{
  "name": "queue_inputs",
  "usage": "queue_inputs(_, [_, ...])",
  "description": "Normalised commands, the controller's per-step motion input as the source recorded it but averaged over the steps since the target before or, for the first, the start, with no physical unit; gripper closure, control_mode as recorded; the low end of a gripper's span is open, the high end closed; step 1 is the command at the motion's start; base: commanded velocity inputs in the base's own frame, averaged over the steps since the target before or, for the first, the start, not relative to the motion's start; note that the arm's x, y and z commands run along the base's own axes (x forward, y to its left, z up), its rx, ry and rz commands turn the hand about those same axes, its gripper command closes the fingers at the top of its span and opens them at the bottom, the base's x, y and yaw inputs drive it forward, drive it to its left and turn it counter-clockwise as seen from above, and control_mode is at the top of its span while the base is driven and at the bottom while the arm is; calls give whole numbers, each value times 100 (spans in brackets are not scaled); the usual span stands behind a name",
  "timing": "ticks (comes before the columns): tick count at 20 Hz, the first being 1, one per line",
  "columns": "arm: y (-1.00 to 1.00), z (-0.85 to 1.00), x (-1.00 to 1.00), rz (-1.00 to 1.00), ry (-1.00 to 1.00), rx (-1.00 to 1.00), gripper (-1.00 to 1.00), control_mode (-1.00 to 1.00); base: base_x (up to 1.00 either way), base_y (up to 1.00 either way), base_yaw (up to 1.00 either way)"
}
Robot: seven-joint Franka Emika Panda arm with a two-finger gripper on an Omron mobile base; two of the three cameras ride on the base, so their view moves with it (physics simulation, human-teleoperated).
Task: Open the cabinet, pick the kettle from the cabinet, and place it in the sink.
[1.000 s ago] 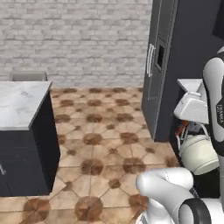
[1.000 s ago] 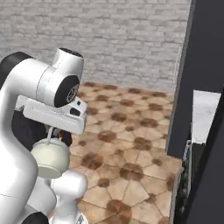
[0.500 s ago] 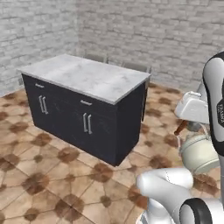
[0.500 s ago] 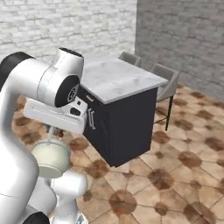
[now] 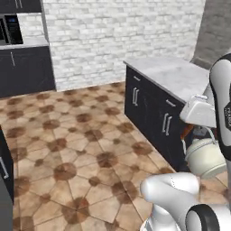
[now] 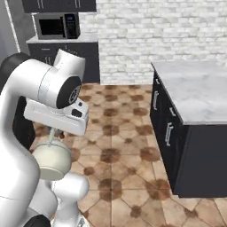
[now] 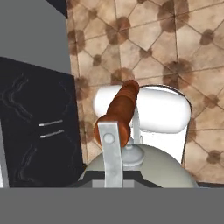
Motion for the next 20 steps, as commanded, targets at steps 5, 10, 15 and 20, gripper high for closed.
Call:
queue_inputs(5, [0, 0, 0, 0, 0, 0, 100, 100, 15, 17, 65])
queue_inputs(10, [0, 0, 0, 0, 0, 0, 100, 100, 43, 25, 25])
queue_inputs(15, [0, 0, 0, 0, 0, 0, 100, 100, 64, 23, 7])
queue_inputs(20, [0, 0, 0, 0, 0, 0, 100, 100, 40, 22, 33])
